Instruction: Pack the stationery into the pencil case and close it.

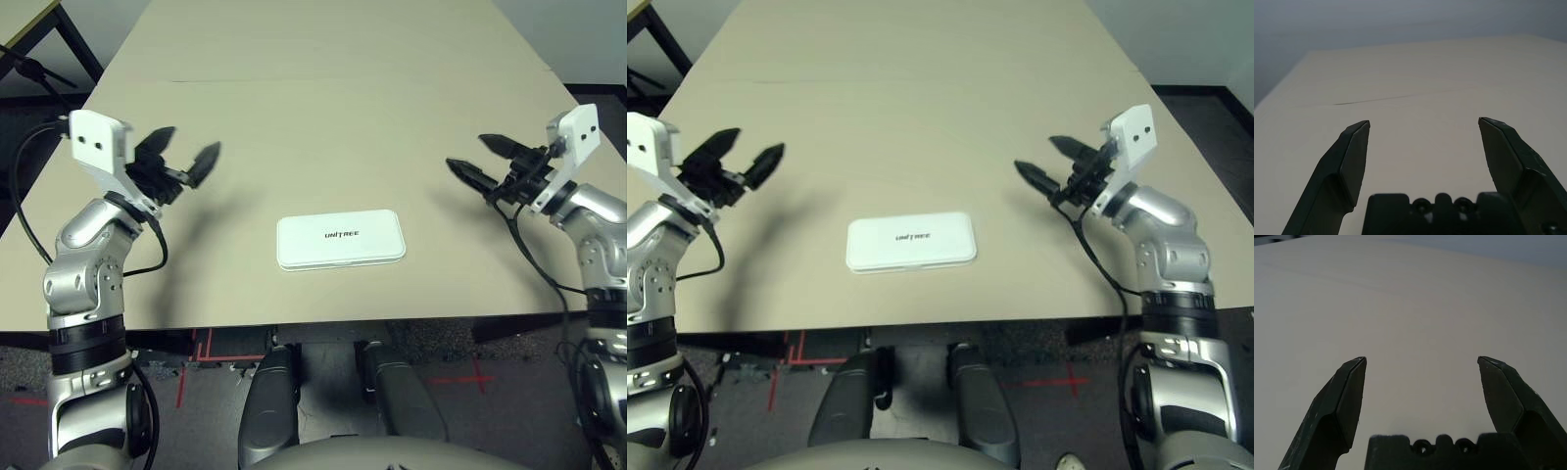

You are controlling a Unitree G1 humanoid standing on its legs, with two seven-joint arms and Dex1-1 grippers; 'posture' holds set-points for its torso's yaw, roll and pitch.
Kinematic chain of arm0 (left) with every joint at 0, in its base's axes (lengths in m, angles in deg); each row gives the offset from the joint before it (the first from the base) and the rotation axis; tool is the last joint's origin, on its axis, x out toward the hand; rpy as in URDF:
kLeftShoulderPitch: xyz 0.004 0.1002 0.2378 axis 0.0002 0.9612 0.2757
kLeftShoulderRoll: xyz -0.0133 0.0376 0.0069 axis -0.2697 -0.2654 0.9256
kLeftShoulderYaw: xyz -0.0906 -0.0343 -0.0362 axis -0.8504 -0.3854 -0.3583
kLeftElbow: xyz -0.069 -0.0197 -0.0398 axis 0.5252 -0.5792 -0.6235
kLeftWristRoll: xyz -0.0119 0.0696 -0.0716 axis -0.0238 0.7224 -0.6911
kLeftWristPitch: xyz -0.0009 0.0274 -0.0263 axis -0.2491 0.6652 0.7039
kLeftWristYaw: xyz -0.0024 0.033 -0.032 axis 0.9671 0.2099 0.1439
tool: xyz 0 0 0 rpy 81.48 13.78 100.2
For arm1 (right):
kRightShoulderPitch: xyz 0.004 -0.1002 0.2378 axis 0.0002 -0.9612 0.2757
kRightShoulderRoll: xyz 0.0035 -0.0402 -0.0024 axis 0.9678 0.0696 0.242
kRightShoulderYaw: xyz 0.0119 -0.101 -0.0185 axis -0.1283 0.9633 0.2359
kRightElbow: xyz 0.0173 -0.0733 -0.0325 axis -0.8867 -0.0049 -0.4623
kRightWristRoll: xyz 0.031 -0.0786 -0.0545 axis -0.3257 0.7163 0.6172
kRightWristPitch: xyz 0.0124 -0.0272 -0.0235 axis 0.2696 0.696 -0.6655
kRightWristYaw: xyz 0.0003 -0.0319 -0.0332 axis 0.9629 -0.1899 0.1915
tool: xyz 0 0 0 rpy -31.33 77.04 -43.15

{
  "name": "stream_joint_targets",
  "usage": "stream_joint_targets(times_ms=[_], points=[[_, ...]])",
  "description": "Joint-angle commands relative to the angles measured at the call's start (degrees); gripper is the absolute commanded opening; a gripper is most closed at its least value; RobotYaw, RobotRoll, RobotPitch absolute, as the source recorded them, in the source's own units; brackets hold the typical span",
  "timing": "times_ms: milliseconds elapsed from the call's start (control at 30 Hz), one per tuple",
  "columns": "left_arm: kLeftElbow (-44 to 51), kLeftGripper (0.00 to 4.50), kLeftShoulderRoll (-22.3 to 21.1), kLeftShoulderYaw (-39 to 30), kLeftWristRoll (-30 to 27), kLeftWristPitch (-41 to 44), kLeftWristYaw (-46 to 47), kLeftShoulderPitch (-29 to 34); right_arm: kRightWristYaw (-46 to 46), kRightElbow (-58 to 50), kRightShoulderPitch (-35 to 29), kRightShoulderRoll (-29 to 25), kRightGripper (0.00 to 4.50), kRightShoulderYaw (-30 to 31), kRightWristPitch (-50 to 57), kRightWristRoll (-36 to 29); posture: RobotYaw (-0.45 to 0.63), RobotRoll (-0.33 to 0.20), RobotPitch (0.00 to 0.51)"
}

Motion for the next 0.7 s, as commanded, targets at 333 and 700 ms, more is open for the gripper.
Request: stream_joint_targets(times_ms=[333, 700], points=[[-21.8, 4.46, -0.7, -2.6, 3.5, -16.8, 7.1, -3.5, -14.8, 19.7, 3.8, -0.9, 4.50, -5.5, -14.5, 4.0, -0.03, 0.000, 0.141], [-24.5, 4.46, 0.8, 0.1, 4.7, -20.6, 8.9, -4.9, -14.9, 28.5, 8.1, -2.4, 4.50, -6.0, -18.4, 3.7, -0.07, 0.000, 0.167]])
